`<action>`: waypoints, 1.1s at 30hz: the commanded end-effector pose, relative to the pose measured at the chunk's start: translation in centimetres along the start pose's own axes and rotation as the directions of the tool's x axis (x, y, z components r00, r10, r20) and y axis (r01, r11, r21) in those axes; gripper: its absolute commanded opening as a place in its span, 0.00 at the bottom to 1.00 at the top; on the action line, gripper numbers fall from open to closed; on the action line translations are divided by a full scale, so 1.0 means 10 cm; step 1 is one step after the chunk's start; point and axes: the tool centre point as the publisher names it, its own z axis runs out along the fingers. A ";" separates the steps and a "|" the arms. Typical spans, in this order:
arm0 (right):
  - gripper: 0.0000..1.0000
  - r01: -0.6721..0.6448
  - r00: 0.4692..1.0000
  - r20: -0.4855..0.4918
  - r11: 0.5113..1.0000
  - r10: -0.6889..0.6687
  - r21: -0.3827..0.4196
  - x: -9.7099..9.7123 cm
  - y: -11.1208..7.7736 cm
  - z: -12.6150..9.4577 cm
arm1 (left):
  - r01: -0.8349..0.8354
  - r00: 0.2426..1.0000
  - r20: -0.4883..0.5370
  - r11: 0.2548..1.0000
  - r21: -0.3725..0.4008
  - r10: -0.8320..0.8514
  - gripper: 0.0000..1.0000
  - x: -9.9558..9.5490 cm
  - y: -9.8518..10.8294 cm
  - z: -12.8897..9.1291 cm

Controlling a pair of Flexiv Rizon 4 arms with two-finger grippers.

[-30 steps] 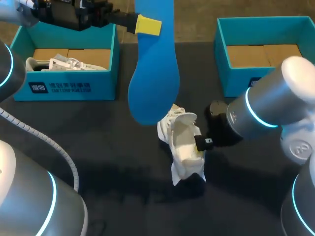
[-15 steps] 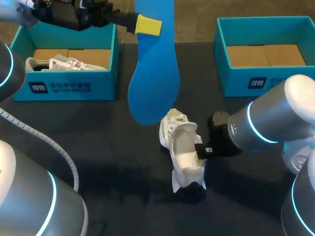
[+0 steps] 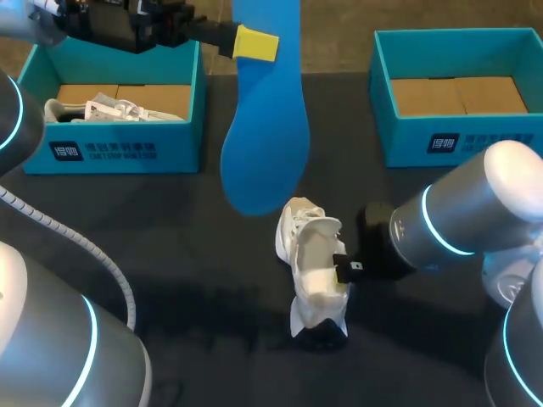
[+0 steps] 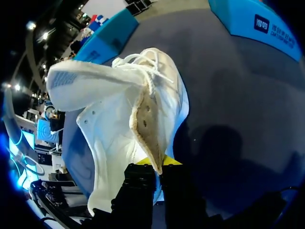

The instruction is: Take the shoe out of the shoebox, open the shoe tongue, remove and reinsert the insole, then place the shoe into the shoebox

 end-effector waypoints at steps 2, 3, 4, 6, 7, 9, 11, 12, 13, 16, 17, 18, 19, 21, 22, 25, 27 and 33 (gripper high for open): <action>0.00 -0.014 1.000 -0.011 1.000 0.014 -0.014 -0.01 -0.06 0.09 | 0.000 1.000 0.001 1.000 0.000 0.000 0.00 -0.01 0.00 0.01; 0.00 -0.014 1.000 -0.010 1.000 0.014 -0.015 -0.01 -0.06 0.09 | 0.000 1.000 0.001 1.000 0.000 0.000 0.00 -0.01 0.00 0.01; 0.00 -0.014 1.000 -0.009 1.000 0.014 -0.016 0.00 -0.06 0.10 | 0.000 1.000 0.001 1.000 0.000 0.000 0.00 -0.01 0.00 0.01; 0.00 -0.021 1.000 -0.010 1.000 0.021 -0.017 -0.02 -0.06 0.11 | 0.000 1.000 0.001 1.000 0.000 0.000 0.00 -0.01 0.00 0.01; 0.00 -0.024 1.000 -0.010 1.000 0.023 -0.016 -0.02 -0.06 0.12 | 0.000 1.000 0.001 1.000 0.000 0.000 0.00 -0.01 0.00 0.01; 0.00 -0.038 0.999 -0.001 0.999 0.038 -0.013 -0.02 -0.06 0.14 | 0.000 1.000 0.001 1.000 0.000 0.000 0.00 -0.01 0.00 0.01; 0.00 -0.040 0.999 -0.007 0.999 0.040 -0.012 -0.02 -0.07 0.15 | 0.000 1.000 0.001 1.000 0.000 0.000 0.00 -0.01 0.00 0.01; 0.00 -0.042 0.999 -0.005 0.999 0.042 -0.012 -0.01 -0.07 0.16 | 0.000 1.000 0.001 1.000 0.000 0.000 0.00 -0.01 0.00 0.01; 0.00 -0.043 0.999 -0.010 0.999 0.043 -0.013 0.00 -0.08 0.16 | 0.000 1.000 0.001 1.000 0.000 0.000 0.00 -0.01 0.00 0.01; 0.63 -0.046 0.999 -0.009 0.999 0.045 -0.019 0.03 -0.09 0.13 | 0.000 1.000 0.001 1.000 0.000 0.000 0.00 -0.01 0.00 0.01; 1.00 -0.048 0.999 -0.008 0.999 0.048 -0.024 0.04 -0.09 0.12 | 0.000 1.000 0.001 1.000 0.000 0.000 0.00 -0.01 0.00 0.01; 1.00 -0.052 0.999 -0.005 0.998 0.052 -0.030 0.04 -0.09 0.10 | 0.000 1.000 0.001 1.000 0.000 0.000 0.00 -0.01 0.00 0.01; 1.00 -0.055 0.998 -0.013 0.998 0.055 -0.037 0.05 -0.10 0.07 | 0.000 1.000 0.001 1.000 0.000 0.000 0.00 -0.01 0.00 0.01; 1.00 -0.060 0.998 -0.027 0.997 0.059 -0.050 0.08 -0.11 0.01 | 0.000 1.000 0.001 1.000 0.000 0.000 0.00 -0.01 0.00 0.01; 1.00 -0.056 0.997 -0.056 0.997 0.053 -0.052 0.08 -0.10 -0.02 | 0.000 1.000 0.001 1.000 0.000 0.000 0.00 -0.01 0.00 0.01; 1.00 -0.051 0.994 -0.101 0.997 0.045 -0.050 0.08 -0.07 -0.15 | 0.000 1.000 0.001 1.000 0.000 0.000 0.00 -0.01 0.00 0.01; 1.00 -0.043 0.992 -0.119 0.998 0.038 -0.047 0.08 -0.05 -0.24 | 0.000 1.000 0.001 1.000 0.000 0.000 0.00 -0.01 0.00 0.01; 1.00 -0.013 0.956 -0.295 0.999 0.002 -0.036 0.04 0.01 -0.44 | 0.000 1.000 0.001 1.000 0.000 0.000 0.00 -0.01 0.00 0.01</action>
